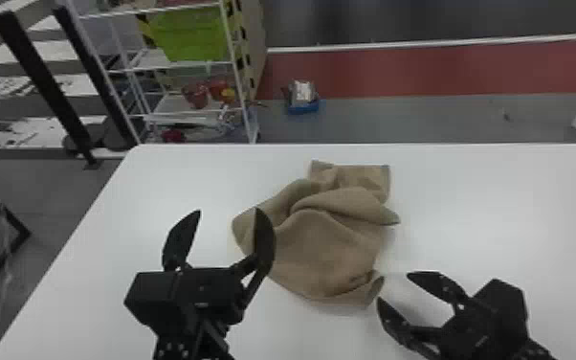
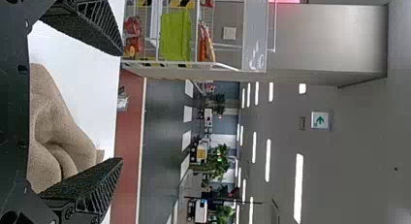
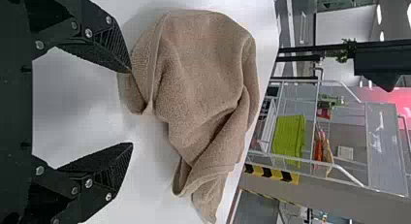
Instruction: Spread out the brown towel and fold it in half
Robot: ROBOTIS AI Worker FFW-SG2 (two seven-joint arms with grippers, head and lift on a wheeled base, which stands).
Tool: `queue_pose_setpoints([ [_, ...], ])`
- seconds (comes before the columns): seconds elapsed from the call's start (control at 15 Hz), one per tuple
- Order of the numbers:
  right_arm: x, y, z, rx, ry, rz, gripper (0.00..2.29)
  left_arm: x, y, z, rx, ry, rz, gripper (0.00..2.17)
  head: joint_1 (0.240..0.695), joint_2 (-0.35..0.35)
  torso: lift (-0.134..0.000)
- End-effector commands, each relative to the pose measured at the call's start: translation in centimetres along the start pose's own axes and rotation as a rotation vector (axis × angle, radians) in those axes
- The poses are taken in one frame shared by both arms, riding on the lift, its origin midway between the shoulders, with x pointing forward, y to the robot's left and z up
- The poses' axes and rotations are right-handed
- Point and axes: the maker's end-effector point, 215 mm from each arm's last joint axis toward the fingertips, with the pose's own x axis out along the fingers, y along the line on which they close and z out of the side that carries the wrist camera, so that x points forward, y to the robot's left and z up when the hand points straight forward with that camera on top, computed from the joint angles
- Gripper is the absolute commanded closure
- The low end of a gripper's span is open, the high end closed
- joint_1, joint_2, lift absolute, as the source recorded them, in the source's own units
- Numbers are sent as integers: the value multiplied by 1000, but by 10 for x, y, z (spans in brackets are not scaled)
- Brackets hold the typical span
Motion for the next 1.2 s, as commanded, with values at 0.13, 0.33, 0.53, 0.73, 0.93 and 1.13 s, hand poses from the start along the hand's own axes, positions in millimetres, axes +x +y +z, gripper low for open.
queue_pose_setpoints([
  [0.13, 15, -5, -1, 25, -1, 9, 502, 0, -1, 0, 0, 0, -3, 124, 695, 141, -123],
  [0.33, 28, -9, -8, 36, 17, 15, 751, 2, -1, 0, 2, -1, -4, 124, 695, 143, -123],
  [0.53, 36, -7, -7, 53, 28, 33, 1183, 4, 0, -3, 4, 2, -2, 124, 695, 145, -123],
  [0.73, 35, 4, 6, 54, -15, 74, 1396, 6, 3, -4, 5, 5, 1, 124, 695, 158, -123],
  [0.93, 25, -2, 25, 68, -73, 74, 1430, 7, 6, -4, 5, 4, 6, 124, 695, 170, -123],
  [1.13, -9, -7, 87, 64, -183, 62, 1430, 9, 9, -7, 10, 8, 12, 124, 695, 171, -123],
])
